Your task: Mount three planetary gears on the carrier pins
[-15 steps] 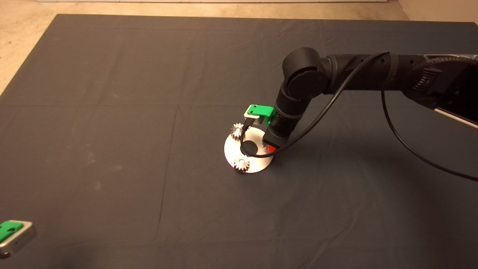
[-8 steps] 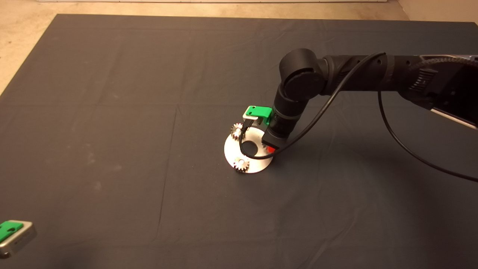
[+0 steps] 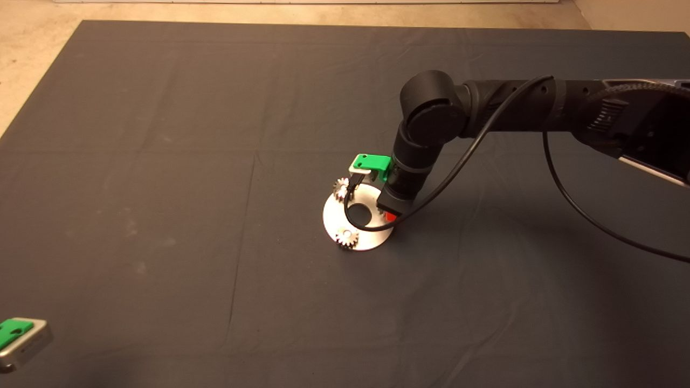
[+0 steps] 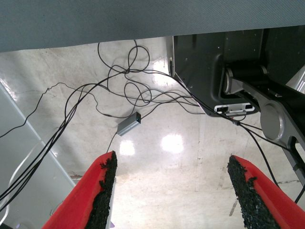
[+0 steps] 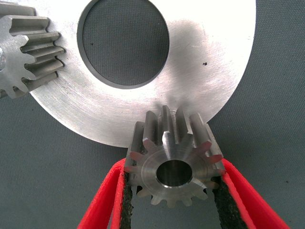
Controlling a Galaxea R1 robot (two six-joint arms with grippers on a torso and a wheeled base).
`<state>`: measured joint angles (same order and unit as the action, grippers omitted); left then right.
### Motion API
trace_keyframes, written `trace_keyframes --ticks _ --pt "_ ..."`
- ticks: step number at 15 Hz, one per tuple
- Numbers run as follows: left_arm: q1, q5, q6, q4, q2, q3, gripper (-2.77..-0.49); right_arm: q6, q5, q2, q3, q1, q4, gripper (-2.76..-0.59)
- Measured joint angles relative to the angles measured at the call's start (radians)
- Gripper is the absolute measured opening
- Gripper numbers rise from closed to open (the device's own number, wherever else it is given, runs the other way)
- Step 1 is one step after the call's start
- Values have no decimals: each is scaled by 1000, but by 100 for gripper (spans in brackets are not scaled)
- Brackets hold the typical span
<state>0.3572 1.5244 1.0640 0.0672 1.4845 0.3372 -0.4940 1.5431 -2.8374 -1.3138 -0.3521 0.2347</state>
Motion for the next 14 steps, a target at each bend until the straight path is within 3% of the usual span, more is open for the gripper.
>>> trace_keyframes --ticks 7,11,14 --pt "0 0 0 0 0 0 -165 0 -3 0 0 -2 0 -220" --pt "0 0 -1 0 3 0 -165 0 -12 0 0 -3 0 -199" --pt "0 0 -3 0 6 0 -165 -1 -14 10 3 -17 -7 -191"
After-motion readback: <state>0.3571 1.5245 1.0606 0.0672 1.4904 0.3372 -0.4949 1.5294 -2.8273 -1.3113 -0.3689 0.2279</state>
